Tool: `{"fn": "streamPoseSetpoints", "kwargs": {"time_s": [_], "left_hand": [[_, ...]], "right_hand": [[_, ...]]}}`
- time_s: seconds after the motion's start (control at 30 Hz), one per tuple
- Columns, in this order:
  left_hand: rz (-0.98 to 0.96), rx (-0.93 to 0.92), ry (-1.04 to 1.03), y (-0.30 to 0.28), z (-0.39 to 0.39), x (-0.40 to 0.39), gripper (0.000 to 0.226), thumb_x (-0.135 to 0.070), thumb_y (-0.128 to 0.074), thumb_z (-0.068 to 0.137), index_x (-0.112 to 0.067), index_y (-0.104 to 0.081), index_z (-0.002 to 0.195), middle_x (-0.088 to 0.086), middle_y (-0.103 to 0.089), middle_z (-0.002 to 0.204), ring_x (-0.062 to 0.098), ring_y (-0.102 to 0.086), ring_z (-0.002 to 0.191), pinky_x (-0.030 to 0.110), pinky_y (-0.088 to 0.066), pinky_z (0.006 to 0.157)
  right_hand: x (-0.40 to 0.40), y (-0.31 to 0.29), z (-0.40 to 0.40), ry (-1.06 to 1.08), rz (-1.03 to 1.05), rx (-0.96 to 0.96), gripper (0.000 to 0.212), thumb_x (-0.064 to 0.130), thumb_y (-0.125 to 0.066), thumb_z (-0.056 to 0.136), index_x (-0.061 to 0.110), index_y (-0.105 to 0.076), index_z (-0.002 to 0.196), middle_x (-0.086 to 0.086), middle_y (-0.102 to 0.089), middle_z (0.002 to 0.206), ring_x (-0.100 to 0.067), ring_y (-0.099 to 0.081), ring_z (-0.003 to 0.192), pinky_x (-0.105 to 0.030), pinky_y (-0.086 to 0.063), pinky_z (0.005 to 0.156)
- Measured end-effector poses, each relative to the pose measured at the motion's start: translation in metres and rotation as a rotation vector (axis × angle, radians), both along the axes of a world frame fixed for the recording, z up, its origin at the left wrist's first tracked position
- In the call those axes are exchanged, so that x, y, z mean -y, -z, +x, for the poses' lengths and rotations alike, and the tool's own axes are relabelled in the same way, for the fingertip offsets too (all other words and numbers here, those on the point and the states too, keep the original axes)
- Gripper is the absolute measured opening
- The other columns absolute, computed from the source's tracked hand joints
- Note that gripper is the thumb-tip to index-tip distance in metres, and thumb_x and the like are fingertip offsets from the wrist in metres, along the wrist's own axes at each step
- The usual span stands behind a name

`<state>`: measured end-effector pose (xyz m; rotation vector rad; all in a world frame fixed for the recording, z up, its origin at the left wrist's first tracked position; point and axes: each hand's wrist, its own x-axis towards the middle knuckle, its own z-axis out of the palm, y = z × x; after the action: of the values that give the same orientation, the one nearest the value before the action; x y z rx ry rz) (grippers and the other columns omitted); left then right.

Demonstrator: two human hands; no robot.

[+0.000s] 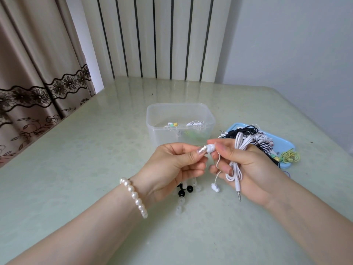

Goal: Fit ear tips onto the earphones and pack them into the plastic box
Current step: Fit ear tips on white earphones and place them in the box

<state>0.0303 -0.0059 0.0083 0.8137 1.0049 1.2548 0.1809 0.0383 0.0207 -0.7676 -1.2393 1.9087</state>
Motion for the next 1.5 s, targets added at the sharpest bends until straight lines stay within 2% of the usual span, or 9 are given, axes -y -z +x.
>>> {"fn": "streamPoseSetpoints", "kwargs": {"time_s": [0.17,0.27,0.37,0.43,0.7,0.93,1.1,1.27,1.5], "left_hand": [[0.076,-0.08,0.002,0.002,0.001,-0.002,0.029,-0.029,-0.071,0.062,-0.008,-0.067,0.083,0.007,-0.069,0.083,0.015,-0.065,0.077,0.022,-0.054,0.072],[0.233,-0.246,0.137,0.003,0.003,0.001,0.047,-0.009,-0.082,0.056,-0.017,-0.064,0.098,-0.001,-0.071,0.095,0.013,-0.065,0.095,0.024,-0.053,0.077],[0.329,-0.47,0.27,0.011,0.01,0.004,0.063,0.007,-0.082,0.054,-0.023,-0.057,0.103,-0.004,-0.069,0.094,0.015,-0.063,0.094,0.026,-0.051,0.081],[0.298,-0.498,0.293,0.012,0.014,0.007,0.049,0.012,-0.075,0.064,-0.017,-0.055,0.097,0.001,-0.068,0.085,0.017,-0.064,0.082,0.025,-0.051,0.075],[0.249,-0.332,0.101,0.001,-0.001,0.003,0.01,-0.001,-0.065,0.074,-0.005,-0.056,0.072,0.006,-0.07,0.067,0.015,-0.066,0.058,0.023,-0.051,0.054],[0.013,-0.005,0.206,-0.004,-0.001,0.003,0.032,0.021,-0.04,0.08,0.002,-0.059,0.097,0.019,-0.069,0.083,0.026,-0.068,0.065,0.029,-0.057,0.056],[-0.172,0.16,0.193,-0.008,-0.005,0.0,0.029,-0.002,-0.041,0.088,0.006,-0.056,0.111,0.018,-0.066,0.088,0.023,-0.067,0.064,0.026,-0.054,0.054],[-0.17,0.081,0.112,-0.009,-0.005,0.001,0.013,0.004,-0.051,0.083,-0.006,-0.06,0.085,0.009,-0.066,0.071,0.015,-0.065,0.057,0.021,-0.054,0.054],[-0.05,0.021,0.036,-0.011,-0.008,0.002,0.016,0.012,-0.053,0.081,0.002,-0.063,0.087,0.01,-0.068,0.076,0.015,-0.069,0.066,0.021,-0.057,0.062]], "right_hand": [[-0.001,-0.01,-0.001,-0.01,-0.199,-0.279,0.013,0.014,-0.065,0.058,0.009,-0.071,0.068,0.0,-0.052,0.058,-0.005,-0.039,0.036,-0.018,-0.046,0.05],[0.003,-0.017,0.0,-0.028,-0.238,-0.406,0.009,0.012,-0.063,0.06,0.009,-0.068,0.066,0.001,-0.052,0.058,-0.003,-0.04,0.035,-0.016,-0.047,0.052],[0.008,-0.024,0.001,0.011,-0.256,-0.469,0.009,0.009,-0.062,0.058,0.008,-0.067,0.064,0.0,-0.05,0.058,-0.002,-0.04,0.033,-0.017,-0.049,0.051],[0.008,-0.026,0.004,0.06,-0.263,-0.475,0.014,0.008,-0.063,0.054,0.009,-0.065,0.067,-0.001,-0.05,0.059,-0.002,-0.041,0.033,-0.019,-0.05,0.05],[-0.004,-0.013,0.013,0.223,-0.04,-0.204,0.028,0.007,-0.065,0.052,0.011,-0.058,0.078,-0.002,-0.066,0.064,-0.014,-0.063,0.049,-0.024,-0.056,0.057],[0.004,-0.004,0.004,0.136,0.081,-0.099,0.032,0.003,-0.064,0.057,0.008,-0.059,0.089,-0.005,-0.07,0.083,-0.021,-0.069,0.067,-0.026,-0.055,0.058],[0.0,0.002,0.005,0.16,0.15,-0.037,0.04,-0.006,-0.067,0.057,0.01,-0.06,0.094,-0.008,-0.066,0.092,-0.028,-0.064,0.087,-0.028,-0.053,0.071],[-0.004,0.004,0.008,0.263,0.19,0.057,0.03,-0.016,-0.051,0.078,0.01,-0.061,0.092,-0.008,-0.059,0.086,-0.013,-0.063,0.055,-0.024,-0.052,0.061],[0.002,-0.004,0.012,0.28,0.455,0.314,0.027,-0.011,-0.059,0.079,0.012,-0.061,0.092,-0.007,-0.059,0.082,-0.015,-0.059,0.047,-0.031,-0.044,0.062]]}}
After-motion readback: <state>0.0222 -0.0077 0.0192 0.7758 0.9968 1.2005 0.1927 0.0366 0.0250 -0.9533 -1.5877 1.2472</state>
